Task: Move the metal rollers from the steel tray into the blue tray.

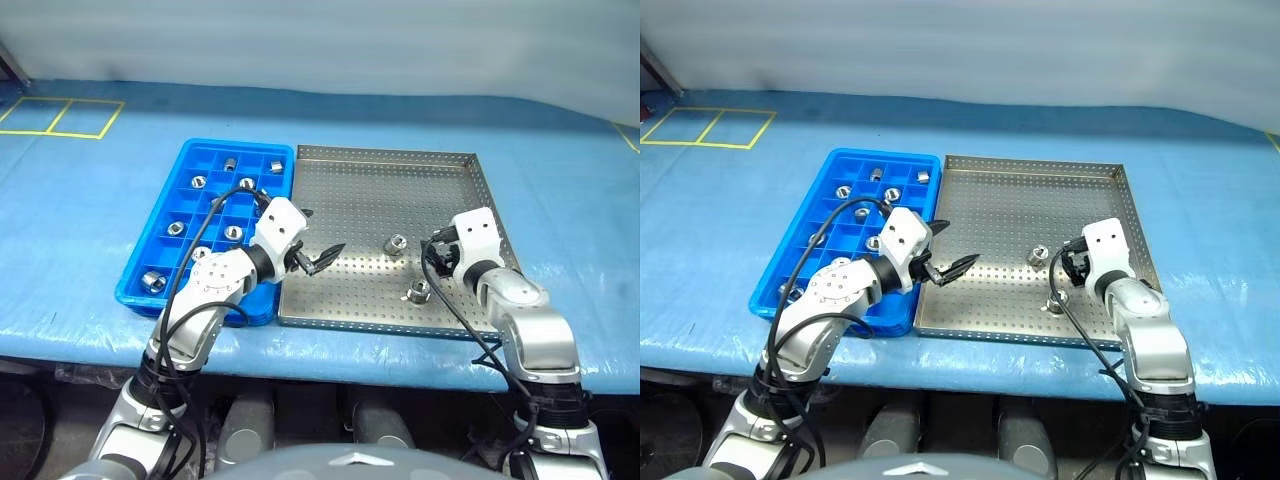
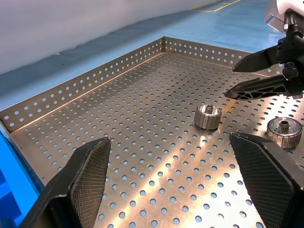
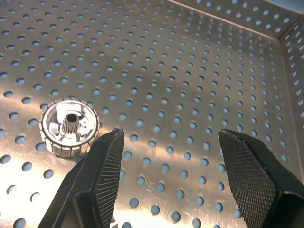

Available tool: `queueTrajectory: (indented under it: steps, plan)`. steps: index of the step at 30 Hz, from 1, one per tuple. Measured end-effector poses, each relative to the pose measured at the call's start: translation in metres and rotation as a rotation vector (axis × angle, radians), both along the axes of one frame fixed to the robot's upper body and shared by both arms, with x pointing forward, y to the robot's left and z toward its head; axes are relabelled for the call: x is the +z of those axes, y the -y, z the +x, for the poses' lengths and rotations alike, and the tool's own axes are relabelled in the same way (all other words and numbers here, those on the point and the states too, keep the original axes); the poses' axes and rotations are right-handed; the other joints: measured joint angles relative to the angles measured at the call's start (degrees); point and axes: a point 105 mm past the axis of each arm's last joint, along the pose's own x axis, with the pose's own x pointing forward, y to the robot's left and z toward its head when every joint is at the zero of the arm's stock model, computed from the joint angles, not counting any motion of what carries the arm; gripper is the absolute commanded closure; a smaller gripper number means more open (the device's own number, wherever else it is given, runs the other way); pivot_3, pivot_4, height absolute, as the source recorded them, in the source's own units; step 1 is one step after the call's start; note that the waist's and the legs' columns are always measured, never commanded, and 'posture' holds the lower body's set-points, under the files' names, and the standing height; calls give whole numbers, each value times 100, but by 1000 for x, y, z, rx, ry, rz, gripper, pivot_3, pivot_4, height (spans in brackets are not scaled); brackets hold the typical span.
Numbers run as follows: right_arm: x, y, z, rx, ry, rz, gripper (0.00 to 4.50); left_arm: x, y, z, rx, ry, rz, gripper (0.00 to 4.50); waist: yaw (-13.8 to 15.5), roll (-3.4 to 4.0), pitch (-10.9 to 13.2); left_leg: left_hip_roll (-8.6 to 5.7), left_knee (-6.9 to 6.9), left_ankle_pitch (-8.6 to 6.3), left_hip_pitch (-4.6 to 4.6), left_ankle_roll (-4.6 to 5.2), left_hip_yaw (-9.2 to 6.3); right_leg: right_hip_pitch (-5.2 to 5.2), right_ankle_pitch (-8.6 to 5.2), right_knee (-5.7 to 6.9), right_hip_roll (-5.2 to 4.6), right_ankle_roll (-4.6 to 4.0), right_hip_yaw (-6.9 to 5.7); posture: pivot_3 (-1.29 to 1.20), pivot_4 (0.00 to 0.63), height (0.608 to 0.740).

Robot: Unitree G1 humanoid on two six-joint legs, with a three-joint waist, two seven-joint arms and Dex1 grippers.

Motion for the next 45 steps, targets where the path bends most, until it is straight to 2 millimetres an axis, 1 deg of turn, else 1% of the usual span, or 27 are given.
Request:
queueTrajectory:
  steps: [2, 7, 11, 14, 16, 19, 22, 26, 30, 33, 36, 45]
  plan:
    - [6, -4, 2, 15, 22, 16, 1168, 0, 0, 0, 1, 0, 0, 131, 5, 0, 0, 0, 0, 0, 0, 0, 0, 0, 0, 0, 0, 0, 0, 181, 150, 740]
    - [8, -13, 2, 55, 27, 56, 1168, 0, 0, 0, 3, 0, 0, 131, 13, 0, 0, -1, 0, 0, -2, 0, 0, 0, 0, -2, 0, 0, 1, 192, 150, 740]
    - [4, -19, 2, 74, 15, 78, 1168, -1, -1, 0, 6, -2, 0, 131, 13, 0, 0, -1, 0, 0, 0, 1, -1, 0, 0, 0, 0, 0, 2, 197, 150, 740]
    - [-3, -29, 3, 104, -11, 108, 1168, -1, -1, 0, 13, -2, 1, 131, 10, 0, 0, -1, 0, 0, 0, 1, 0, 0, 0, 1, 1, 0, 2, 199, 150, 740]
    - [-5, -36, 6, 129, -17, 130, 1168, -1, -2, 1, 16, -1, 1, 131, 10, 0, 0, -1, 0, 1, 0, 1, 0, 0, 1, 1, 0, 0, 3, 208, 150, 740]
    - [-8, -41, 11, 143, -25, 152, 1168, -1, -2, 1, 21, -1, 2, 131, 29, 0, 0, -2, 0, 1, -1, 1, -1, 0, 1, -1, 0, 0, 3, 215, 150, 740]
    - [-15, -42, 14, 141, -44, 166, 1168, -2, -3, 1, 28, -1, 3, 131, 45, 0, 0, -2, 0, 1, -1, 1, 0, 0, 1, -1, 0, 0, 3, 225, 150, 740]
    - [-26, -37, 16, 118, -78, 171, 1168, -5, -7, 1, 39, -10, 10, 131, 59, 1, 0, -2, -1, 1, -1, 2, 0, 0, 1, -1, 0, 0, 3, 234, 150, 740]
    - [-30, -36, 17, 113, -88, 174, 1168, -6, -10, 2, 47, -9, 17, 131, 62, 1, -1, -2, -1, 1, 0, 2, -1, 0, 1, 0, 0, 0, 3, 237, 150, 740]
    - [-32, -38, 18, 116, -89, 185, 1754, -6, -10, 2, 51, -8, 17, 131, 67, 1, -1, -2, -1, 1, 0, 2, -1, 0, 1, 0, 0, 0, 3, 239, 150, 740]
    - [-31, -41, 18, 123, -85, 191, 2752, -6, -10, 2, 53, -7, 18, 131, 76, 1, -1, -2, -1, 1, -1, 2, -1, 0, 1, 0, 0, 0, 3, 241, 150, 740]
    - [-30, -41, 19, 124, -81, 187, 2780, -6, -13, 4, 68, -5, 24, 131, 79, 1, -1, -2, -1, 1, -1, 2, -1, 0, 1, 0, 0, 0, 3, 248, 150, 740]
